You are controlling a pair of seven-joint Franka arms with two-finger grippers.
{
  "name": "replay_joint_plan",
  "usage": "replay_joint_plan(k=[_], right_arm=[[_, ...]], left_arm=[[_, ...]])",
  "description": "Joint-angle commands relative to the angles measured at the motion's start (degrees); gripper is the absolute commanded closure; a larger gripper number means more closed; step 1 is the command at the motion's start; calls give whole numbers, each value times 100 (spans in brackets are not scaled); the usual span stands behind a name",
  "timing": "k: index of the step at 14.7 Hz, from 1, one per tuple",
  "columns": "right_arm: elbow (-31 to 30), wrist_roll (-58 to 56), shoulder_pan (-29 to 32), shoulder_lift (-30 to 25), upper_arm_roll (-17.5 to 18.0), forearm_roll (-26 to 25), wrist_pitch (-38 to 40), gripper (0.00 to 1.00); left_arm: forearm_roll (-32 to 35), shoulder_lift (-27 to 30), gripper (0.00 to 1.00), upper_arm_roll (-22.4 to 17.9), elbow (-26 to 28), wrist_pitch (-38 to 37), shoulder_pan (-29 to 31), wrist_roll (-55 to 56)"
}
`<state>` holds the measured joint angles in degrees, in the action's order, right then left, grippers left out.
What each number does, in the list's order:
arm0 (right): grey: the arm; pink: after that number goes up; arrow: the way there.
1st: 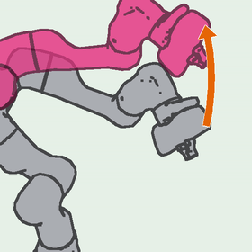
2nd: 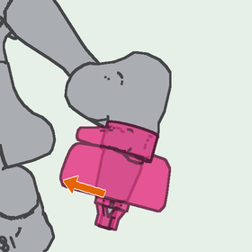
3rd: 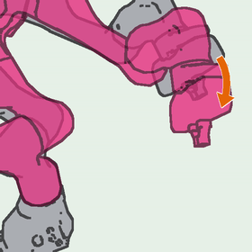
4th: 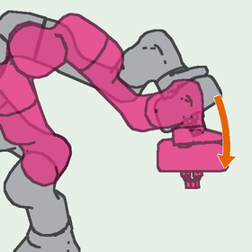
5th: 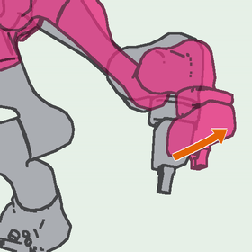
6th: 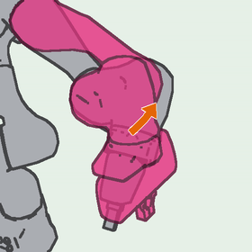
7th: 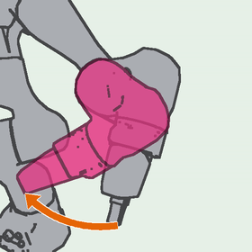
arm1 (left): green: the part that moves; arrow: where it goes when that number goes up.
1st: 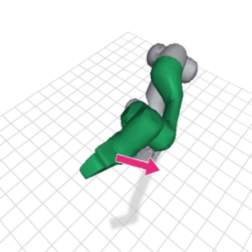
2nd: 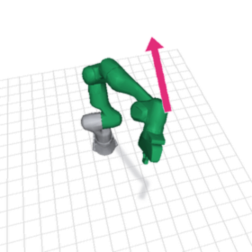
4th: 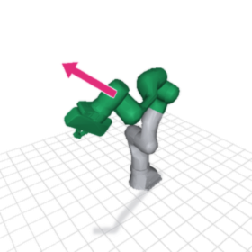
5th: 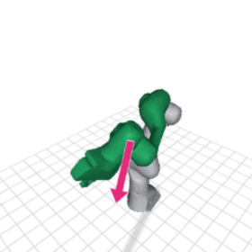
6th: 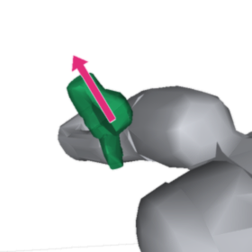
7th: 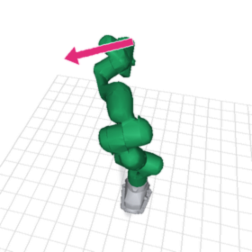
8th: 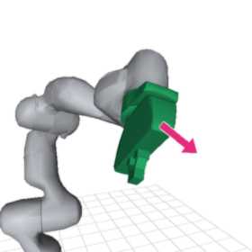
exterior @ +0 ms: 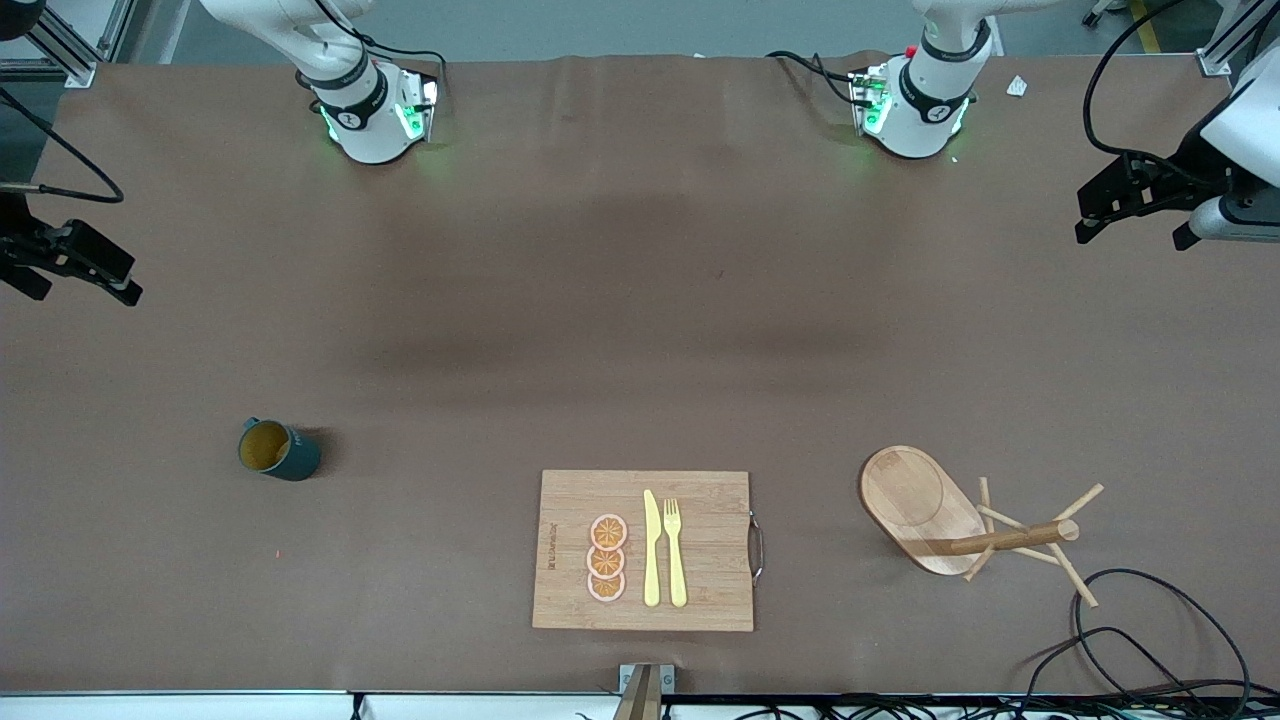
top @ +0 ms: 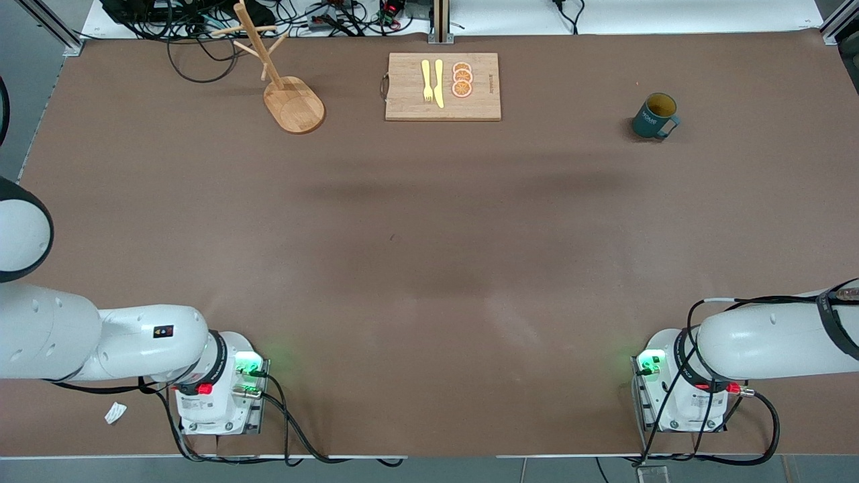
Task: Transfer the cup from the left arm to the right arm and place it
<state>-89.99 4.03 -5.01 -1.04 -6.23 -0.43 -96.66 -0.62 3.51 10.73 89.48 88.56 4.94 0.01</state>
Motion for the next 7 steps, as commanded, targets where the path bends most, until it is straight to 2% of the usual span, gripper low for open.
replay_joint_plan(k=[1, 7], right_arm=[[-168, 124, 114, -124, 61, -81, -55, 0], [-168, 124, 342, -116, 122, -36, 112, 0]], left_arm=[[35, -35, 0, 0, -106, -49, 60, -71], [79, -52, 0, 43, -141, -233, 25, 25]])
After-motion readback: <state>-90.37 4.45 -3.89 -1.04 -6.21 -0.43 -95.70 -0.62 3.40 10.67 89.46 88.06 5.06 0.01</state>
